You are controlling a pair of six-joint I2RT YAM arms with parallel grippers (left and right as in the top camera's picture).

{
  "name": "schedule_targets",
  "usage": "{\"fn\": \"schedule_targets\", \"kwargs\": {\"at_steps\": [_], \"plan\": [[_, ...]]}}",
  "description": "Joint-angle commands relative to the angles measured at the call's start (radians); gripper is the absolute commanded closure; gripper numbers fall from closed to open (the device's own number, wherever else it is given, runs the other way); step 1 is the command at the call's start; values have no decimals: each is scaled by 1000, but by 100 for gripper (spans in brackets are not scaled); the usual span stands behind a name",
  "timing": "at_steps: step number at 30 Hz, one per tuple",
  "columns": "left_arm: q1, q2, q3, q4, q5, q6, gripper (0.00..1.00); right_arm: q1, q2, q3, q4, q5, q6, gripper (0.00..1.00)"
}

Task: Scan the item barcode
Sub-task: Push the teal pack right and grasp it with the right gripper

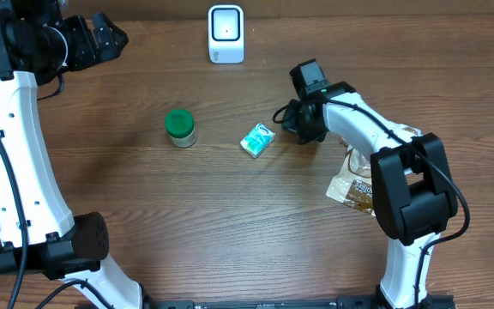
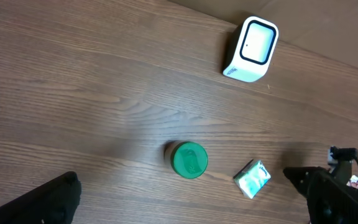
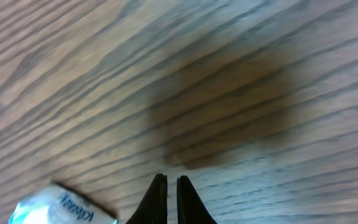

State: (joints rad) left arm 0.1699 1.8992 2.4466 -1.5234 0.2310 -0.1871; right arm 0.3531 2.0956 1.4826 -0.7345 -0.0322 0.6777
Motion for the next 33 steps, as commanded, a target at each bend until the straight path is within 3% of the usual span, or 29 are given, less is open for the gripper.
{"fn": "schedule_targets", "kwargs": {"at_steps": [1, 6, 10, 15, 19, 22, 27, 33], "plan": [[-7, -2, 1, 2, -3, -3, 0, 48, -13, 3, -9, -27, 56, 96], [-7, -2, 1, 2, -3, -3, 0, 108, -13, 3, -58, -47, 55, 96], [-8, -2, 1, 2, -3, -3, 0, 143, -13, 3, 0, -1, 50, 96], [-6, -2, 1, 2, -3, -3, 0, 157, -13, 3, 192, 4, -228, 96], [-8, -2, 1, 2, -3, -3, 0, 143, -15, 5, 202, -136, -347, 95], [-7, -2, 1, 2, -3, -3, 0, 115, -33, 13, 173, -216, -358, 88], [-7, -2, 1, 2, -3, -3, 0, 88, -43, 31, 122, -301, -404, 67], [-7, -2, 1, 2, -3, -3, 0, 105, -4, 10, 98, -306, -417, 65]]}}
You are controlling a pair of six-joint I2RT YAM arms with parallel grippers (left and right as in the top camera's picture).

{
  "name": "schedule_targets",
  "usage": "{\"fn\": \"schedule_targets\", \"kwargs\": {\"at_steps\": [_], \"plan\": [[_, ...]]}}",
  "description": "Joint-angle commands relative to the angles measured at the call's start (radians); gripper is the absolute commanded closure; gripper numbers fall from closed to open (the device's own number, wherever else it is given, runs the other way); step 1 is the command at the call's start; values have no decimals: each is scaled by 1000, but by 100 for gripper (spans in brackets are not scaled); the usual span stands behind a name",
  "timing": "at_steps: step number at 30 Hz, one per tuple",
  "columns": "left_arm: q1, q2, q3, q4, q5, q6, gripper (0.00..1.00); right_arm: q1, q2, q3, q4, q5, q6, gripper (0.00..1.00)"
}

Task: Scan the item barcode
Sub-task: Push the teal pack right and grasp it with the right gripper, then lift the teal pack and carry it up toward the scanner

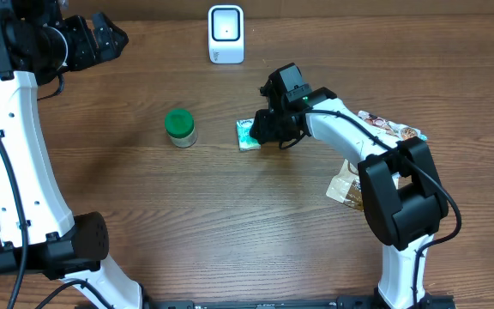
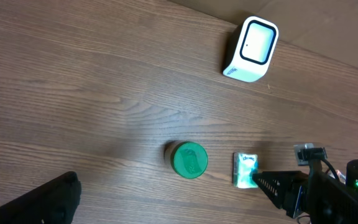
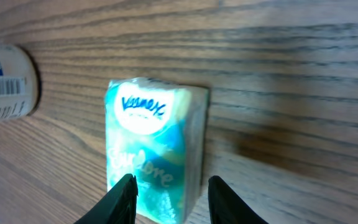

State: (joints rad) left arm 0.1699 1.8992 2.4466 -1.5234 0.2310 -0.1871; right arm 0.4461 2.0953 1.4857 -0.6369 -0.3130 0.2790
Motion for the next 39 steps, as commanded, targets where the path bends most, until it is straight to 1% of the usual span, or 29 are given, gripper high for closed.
{"fn": "schedule_targets", "kwargs": {"at_steps": [1, 3, 7, 10, 13, 14, 16, 19, 21, 23, 24, 29, 32, 34, 35, 39], "plan": [[-7, -2, 1, 2, -3, -3, 0, 16, 10, 7, 0, -35, -18, 65], [-7, -2, 1, 2, -3, -3, 0, 24, 29, 7, 3, -59, -18, 66], [-7, -2, 1, 2, -3, -3, 0, 31, 73, 7, 5, -55, 13, 78], [-7, -2, 1, 2, -3, -3, 0, 31, 79, 7, 7, -55, 32, 85], [-7, -2, 1, 2, -3, -3, 0, 30, 79, 7, 11, -56, 74, 96], [-7, -2, 1, 2, -3, -3, 0, 30, 79, 7, 11, -60, 92, 96], [-7, -2, 1, 2, -3, -3, 0, 29, 78, 13, 9, -136, 92, 96], [-8, -2, 1, 2, -3, -3, 1, 10, 61, 35, -1, -310, 92, 96], [-7, -2, 1, 2, -3, -3, 0, -22, 17, 47, -1, -460, 114, 96], [-7, -2, 1, 2, -3, -3, 0, -43, -12, 48, 6, -552, 119, 96], [-7, -2, 1, 2, -3, -3, 0, -66, -40, 48, 14, -641, 123, 96], [-7, -2, 1, 2, -3, -3, 0, -158, -130, 48, 62, -867, 196, 96], [-7, -2, 1, 2, -3, -3, 0, -216, -151, 48, 159, -1072, 266, 96], [-7, -2, 1, 2, -3, -3, 0, -236, -151, 48, 233, -1168, 310, 96], [-7, -2, 1, 2, -3, -3, 1, -253, -151, 48, 310, -1237, 354, 96], [-7, -2, 1, 2, -3, -3, 0, -291, -151, 48, 467, -1257, 543, 96]]}}
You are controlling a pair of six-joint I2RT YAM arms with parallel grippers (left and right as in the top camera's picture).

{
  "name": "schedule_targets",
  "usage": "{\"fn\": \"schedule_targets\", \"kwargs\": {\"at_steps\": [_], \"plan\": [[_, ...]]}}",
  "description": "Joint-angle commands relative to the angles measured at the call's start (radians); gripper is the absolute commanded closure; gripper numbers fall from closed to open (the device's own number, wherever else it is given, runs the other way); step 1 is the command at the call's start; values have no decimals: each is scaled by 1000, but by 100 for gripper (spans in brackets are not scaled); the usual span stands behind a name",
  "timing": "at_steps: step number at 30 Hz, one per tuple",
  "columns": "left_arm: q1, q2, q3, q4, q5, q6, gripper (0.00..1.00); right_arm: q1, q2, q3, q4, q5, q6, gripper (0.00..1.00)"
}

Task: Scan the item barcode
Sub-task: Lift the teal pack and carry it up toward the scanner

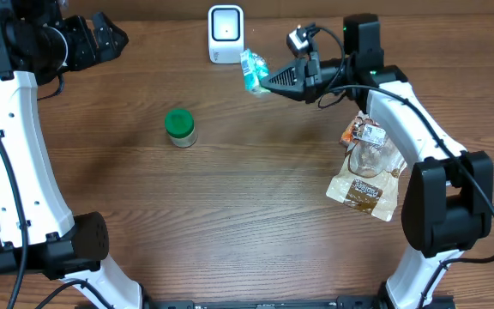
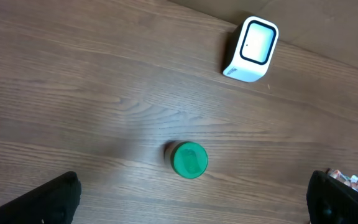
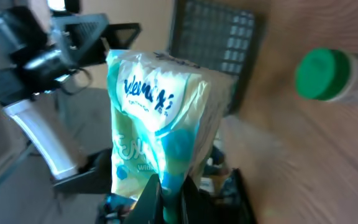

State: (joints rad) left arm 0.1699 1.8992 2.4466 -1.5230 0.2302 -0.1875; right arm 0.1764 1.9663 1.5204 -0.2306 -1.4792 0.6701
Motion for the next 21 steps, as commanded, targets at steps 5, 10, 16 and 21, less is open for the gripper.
{"fn": "schedule_targets", "kwargs": {"at_steps": [5, 10, 16, 21], "plan": [[-7, -2, 1, 2, -2, -3, 0, -28, -22, 14, 235, -90, 277, 96], [-7, -2, 1, 2, -2, -3, 0, -24, -21, 11, 269, -56, 241, 96], [-7, -2, 1, 2, -2, -3, 0, 32, -21, 2, 107, 120, 95, 96], [-7, -2, 1, 2, -2, -3, 0, 105, -21, 2, -240, 508, -107, 96]]}}
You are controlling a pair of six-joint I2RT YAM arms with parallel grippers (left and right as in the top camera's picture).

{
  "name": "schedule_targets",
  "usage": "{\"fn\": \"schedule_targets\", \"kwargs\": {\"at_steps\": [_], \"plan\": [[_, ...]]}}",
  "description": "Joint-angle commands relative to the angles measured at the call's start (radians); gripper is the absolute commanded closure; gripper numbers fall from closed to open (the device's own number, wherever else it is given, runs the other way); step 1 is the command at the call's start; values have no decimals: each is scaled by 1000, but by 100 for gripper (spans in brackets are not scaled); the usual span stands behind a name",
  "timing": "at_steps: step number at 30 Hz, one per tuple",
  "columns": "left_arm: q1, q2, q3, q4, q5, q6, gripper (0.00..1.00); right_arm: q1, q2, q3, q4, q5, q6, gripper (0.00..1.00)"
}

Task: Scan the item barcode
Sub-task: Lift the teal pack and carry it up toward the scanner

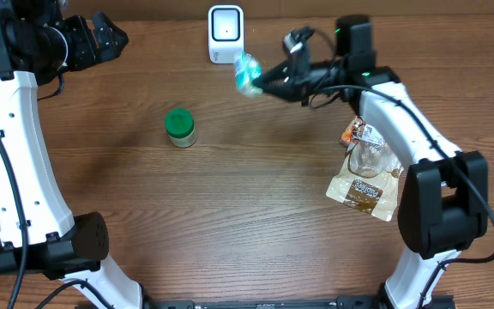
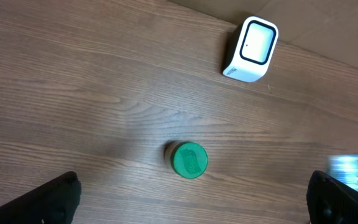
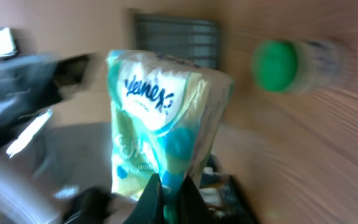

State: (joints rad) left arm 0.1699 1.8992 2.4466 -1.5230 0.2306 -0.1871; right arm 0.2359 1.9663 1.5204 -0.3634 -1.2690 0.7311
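A teal and white Kleenex tissue pack [image 1: 246,73] hangs in the air just right of and below the white barcode scanner [image 1: 225,34] at the table's back edge. My right gripper [image 3: 171,198] is shut on the pack's lower end, and the pack [image 3: 160,112] fills the right wrist view, blurred. In the left wrist view the scanner [image 2: 251,48] stands at upper right and the pack [image 2: 347,169] shows as a blur at the right edge. My left gripper [image 2: 191,202] is open, high over the back left, its dark fingers [image 2: 50,199] at the frame's bottom corners.
A green-lidded jar [image 1: 179,126] stands left of centre on the wooden table [image 1: 230,215]. Snack packets [image 1: 365,167] lie at the right, beside the right arm. A dark wire basket [image 3: 176,38] shows blurred behind the pack.
My right gripper has carried the tissue pack a little left and down, closer to the scanner's front. The pack now shows at the left wrist view's right edge. The left arm is unmoved.
The tissue pack lay on the table's middle with my right gripper shut just beside it. Then the gripper stood open around the pack on the table. Later it was shut on the pack, lifted beside the scanner, and now holds it nearer the scanner.
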Motion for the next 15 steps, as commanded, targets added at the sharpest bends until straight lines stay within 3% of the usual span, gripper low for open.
{"fn": "schedule_targets", "kwargs": {"at_steps": [1, 6, 11, 15], "plan": [[-7, -2, 1, 2, -2, -3, 0, 64, -21, 2, -183, 420, -201, 96], [-7, -2, 1, 2, -2, -3, 0, 112, -21, 66, -394, 883, -270, 96], [-7, -2, 1, 2, -2, -3, 1, 119, -14, 394, -590, 1225, -375, 96], [-7, -2, 1, 2, -2, -3, 0, 140, 25, 638, -635, 1432, -453, 96]]}}
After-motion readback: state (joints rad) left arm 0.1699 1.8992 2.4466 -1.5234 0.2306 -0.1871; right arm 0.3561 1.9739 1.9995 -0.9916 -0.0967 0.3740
